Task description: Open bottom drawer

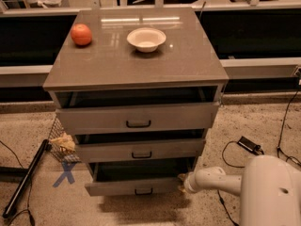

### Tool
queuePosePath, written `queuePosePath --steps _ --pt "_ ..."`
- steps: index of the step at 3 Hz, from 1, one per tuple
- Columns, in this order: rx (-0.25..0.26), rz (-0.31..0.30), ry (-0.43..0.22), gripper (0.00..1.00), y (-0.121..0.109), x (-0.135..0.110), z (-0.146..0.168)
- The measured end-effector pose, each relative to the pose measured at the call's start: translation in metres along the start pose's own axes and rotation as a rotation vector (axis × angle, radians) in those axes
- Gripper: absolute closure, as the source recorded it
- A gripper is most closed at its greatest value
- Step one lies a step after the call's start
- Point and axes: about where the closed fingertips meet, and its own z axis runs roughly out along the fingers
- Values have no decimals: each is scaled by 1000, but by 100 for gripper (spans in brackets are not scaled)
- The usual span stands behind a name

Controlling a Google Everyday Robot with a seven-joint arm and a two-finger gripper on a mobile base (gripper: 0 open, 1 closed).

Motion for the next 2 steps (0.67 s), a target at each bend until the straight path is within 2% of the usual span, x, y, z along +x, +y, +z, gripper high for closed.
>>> queuePosePath --steps 1,2 --pt "6 9 -12 86 3 0 -7" --pt "6 9 -12 68 2 -2 -12"
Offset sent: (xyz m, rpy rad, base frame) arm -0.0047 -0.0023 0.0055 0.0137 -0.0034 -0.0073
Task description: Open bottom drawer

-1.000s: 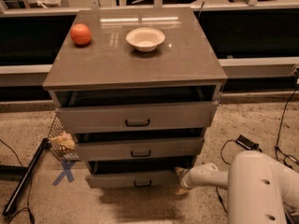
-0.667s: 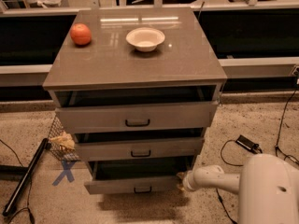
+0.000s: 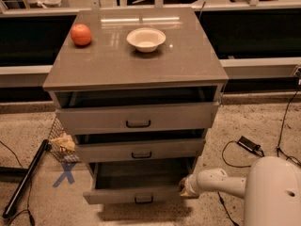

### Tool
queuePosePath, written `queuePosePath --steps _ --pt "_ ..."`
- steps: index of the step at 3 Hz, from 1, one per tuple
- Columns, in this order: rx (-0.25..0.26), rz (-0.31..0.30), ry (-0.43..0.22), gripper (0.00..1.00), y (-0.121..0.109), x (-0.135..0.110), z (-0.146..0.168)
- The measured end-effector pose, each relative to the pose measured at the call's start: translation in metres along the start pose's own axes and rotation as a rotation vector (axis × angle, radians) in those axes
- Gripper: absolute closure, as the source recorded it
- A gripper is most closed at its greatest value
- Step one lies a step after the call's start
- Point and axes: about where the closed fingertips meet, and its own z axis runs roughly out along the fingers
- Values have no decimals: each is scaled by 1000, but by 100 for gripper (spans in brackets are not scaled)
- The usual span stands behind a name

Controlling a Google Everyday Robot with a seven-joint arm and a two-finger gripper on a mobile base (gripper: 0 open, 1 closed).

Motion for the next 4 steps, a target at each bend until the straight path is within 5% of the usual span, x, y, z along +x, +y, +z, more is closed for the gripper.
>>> queuePosePath --steps 2,3,4 --pt "-6 0 -3 14 3 -1 3" --pt "-8 0 -4 0 5 -2 4" --pt "-8 0 -4 0 5 -2 4"
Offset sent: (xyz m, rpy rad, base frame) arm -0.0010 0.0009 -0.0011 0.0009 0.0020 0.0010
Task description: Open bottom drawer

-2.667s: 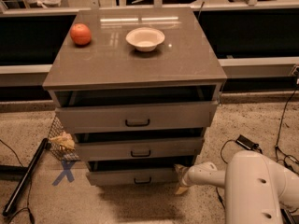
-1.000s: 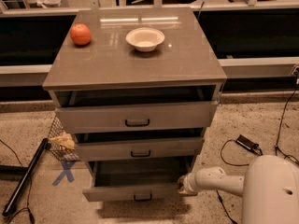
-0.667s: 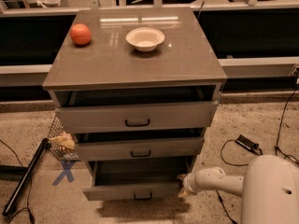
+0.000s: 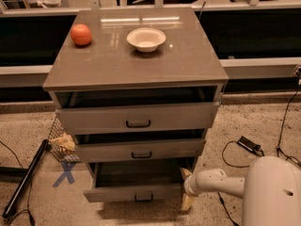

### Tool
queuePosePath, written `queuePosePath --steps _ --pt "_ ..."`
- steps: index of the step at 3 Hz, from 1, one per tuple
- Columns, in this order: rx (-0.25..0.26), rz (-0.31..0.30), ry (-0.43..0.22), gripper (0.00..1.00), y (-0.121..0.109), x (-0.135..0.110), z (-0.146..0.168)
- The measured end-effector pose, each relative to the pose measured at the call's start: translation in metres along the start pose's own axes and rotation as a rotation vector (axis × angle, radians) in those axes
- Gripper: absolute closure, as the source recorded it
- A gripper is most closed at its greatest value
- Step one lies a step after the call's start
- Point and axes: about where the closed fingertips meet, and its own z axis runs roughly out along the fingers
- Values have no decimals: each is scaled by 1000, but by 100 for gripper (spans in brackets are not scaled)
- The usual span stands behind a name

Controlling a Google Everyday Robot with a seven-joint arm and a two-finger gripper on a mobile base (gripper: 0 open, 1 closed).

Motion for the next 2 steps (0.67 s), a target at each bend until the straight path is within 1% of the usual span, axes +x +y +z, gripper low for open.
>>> queuePosePath --steps 1,2 --pt "-27 14 -3 0 5 -2 1" --pt "-58 8 -3 0 14 -8 -5"
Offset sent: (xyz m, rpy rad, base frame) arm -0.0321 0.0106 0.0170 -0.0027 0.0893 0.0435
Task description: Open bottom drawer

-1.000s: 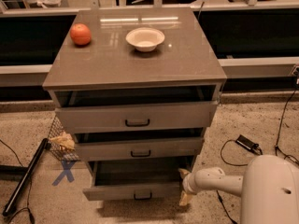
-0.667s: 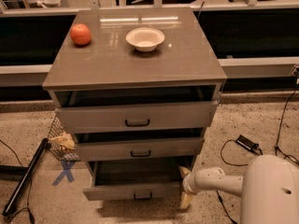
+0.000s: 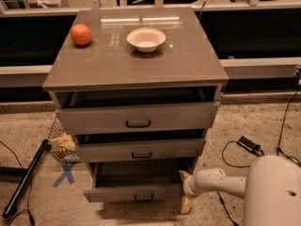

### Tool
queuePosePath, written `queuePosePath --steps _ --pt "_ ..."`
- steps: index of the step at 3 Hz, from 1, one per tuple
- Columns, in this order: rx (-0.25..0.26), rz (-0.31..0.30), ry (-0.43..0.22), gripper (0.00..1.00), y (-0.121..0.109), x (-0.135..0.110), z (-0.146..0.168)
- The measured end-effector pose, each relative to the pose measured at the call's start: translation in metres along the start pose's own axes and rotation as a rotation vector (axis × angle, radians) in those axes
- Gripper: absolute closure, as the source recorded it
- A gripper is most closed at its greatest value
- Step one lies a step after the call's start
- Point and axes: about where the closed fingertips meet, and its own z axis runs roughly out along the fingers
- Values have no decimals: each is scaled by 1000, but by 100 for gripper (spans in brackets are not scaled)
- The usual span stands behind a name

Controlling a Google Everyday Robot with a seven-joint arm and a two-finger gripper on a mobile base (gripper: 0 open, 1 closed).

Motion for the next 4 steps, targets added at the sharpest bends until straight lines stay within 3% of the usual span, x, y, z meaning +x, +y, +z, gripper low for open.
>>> queuePosePath --steps 2,3,4 --pt "-116 -33 -5 43 20 -14 4" --pt "-165 -41 7 54 32 -12 -1" --pt "-171 -11 4 54 43 -6 -17"
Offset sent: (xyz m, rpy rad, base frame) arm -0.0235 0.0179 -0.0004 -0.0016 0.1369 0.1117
